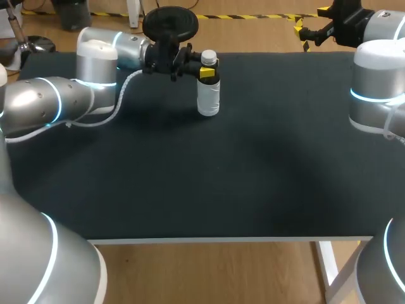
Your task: Unscrew the bottle cap
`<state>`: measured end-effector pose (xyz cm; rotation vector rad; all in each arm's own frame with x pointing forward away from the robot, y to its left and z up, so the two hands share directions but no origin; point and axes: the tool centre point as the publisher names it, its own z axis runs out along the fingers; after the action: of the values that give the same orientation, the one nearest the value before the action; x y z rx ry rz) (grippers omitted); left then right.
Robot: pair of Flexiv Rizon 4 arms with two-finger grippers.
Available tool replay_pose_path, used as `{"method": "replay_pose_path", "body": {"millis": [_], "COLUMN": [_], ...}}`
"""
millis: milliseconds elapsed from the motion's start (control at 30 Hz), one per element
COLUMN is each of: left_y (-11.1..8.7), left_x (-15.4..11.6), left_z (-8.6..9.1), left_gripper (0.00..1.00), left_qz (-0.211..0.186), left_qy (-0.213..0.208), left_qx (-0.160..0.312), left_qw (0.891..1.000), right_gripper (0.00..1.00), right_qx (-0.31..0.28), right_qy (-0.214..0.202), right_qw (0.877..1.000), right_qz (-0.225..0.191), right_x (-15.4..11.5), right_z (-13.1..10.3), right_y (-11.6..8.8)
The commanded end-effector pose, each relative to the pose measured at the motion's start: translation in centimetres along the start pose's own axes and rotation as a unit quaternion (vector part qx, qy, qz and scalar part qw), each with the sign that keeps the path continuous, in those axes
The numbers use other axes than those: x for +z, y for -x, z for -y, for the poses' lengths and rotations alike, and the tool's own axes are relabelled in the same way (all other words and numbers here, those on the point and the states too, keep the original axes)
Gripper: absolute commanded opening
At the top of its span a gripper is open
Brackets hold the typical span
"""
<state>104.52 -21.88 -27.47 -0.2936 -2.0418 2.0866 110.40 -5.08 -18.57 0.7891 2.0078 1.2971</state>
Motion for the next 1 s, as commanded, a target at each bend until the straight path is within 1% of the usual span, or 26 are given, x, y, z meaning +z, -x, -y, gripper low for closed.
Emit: {"method": "replay_pose_path", "body": {"millis": [33,433,1000], "left_y": [0.36,0.28,0.20], "left_x": [-0.54,-0.38,-0.34], "left_z": [-0.44,-0.53,-0.53], "left_gripper": [0.00,0.00,0.00], "left_qz": [-0.003,-0.007,0.001], "left_qy": [-0.009,-0.002,0.001], "left_qx": [0.001,0.003,-0.003], "left_qw": [1.000,1.000,1.000], "right_gripper": [1.00,1.00,1.00], "right_qx": [0.000,0.000,0.000], "right_qy": [-0.001,-0.001,-0.001], "right_qw": [1.000,1.000,1.000], "right_qz": [0.000,0.000,0.000], "right_x": [-0.02,-0.02,-0.02], "right_z": [-0.04,-0.04,-0.04], "right_y": [0.00,0.00,0.00]}}
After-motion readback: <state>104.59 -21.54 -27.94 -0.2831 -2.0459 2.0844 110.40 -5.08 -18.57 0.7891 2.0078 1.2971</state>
